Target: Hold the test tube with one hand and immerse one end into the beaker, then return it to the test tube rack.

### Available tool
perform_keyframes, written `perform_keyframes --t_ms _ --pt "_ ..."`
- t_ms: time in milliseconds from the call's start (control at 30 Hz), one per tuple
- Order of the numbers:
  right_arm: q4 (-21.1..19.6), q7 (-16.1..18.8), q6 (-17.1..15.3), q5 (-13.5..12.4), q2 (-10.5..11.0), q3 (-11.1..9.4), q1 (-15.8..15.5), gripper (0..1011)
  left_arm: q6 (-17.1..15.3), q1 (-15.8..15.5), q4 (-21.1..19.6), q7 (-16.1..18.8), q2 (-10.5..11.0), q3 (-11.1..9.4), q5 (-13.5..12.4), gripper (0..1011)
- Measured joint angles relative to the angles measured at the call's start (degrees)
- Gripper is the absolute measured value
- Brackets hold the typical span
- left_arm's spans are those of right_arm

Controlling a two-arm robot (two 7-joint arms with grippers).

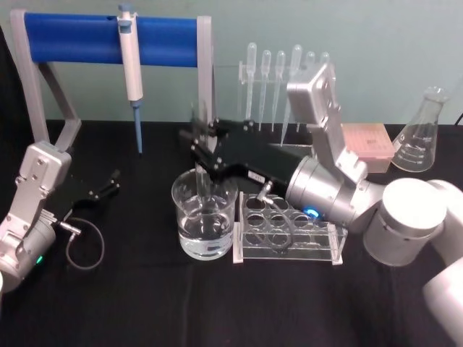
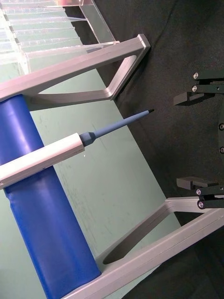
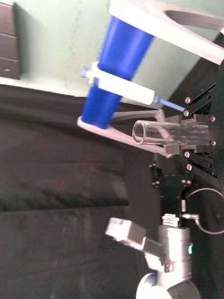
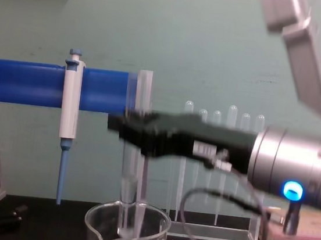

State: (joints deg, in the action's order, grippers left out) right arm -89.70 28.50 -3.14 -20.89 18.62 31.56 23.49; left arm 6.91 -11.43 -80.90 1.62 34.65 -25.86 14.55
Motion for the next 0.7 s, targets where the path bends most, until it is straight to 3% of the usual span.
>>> perform_keyframes --t_ms 333,533,700 --pt "-9.0 -0.9 -3.4 -2.2 3.4 -2.8 0.0 238 0.0 0.0 0.0 0.0 0.0 0.0 0.0 1000" --pt "-14.4 -2.6 -3.7 -5.0 7.7 -6.8 -4.1 238 0.0 0.0 0.0 0.0 0.0 0.0 0.0 1000" --pt "-15.5 -3.4 -2.7 -6.9 10.1 -9.2 -8.1 238 0.0 0.0 0.0 0.0 0.0 0.0 0.0 1000"
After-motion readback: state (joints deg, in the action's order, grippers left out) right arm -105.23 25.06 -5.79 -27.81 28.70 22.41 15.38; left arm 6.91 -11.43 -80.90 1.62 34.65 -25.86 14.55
